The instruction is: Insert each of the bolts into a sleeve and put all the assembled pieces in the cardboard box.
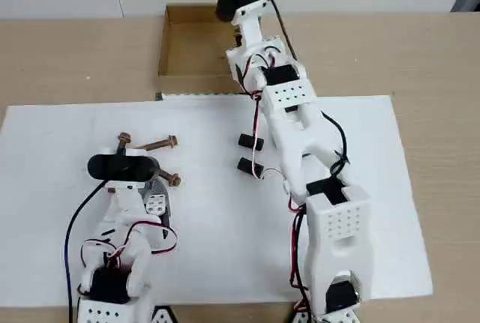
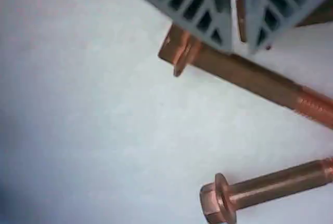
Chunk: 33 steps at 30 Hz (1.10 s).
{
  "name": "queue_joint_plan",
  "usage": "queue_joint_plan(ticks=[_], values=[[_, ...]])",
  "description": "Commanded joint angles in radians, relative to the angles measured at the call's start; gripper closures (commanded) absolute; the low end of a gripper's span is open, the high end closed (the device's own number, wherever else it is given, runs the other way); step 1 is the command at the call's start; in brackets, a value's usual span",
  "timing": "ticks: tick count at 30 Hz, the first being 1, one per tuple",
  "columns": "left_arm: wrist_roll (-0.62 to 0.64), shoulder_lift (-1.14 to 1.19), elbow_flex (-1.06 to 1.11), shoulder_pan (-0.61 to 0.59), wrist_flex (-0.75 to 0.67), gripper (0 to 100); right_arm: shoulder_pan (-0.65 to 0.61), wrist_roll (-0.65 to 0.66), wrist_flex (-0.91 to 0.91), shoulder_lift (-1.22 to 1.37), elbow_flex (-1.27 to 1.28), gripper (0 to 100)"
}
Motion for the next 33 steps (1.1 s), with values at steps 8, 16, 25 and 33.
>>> queue_joint_plan(ticks=[8, 16, 25, 33], values=[[-0.005, -0.011, -0.005, -0.003, -0.002, 99, -0.007, 0.014, -0.027, 0.007, -0.123, 87.6], [-0.005, -0.011, -0.005, -0.003, 0.0, 99, -0.008, 0.014, -0.025, 0.008, -0.123, 89.8], [-0.005, -0.011, -0.005, -0.003, 0.0, 99, -0.005, 0.014, 0.133, -0.05, -0.123, 90.1], [-0.005, -0.011, -0.005, -0.003, 0.0, 99, -0.005, 0.014, 0.438, -0.217, -0.123, 90.2]])
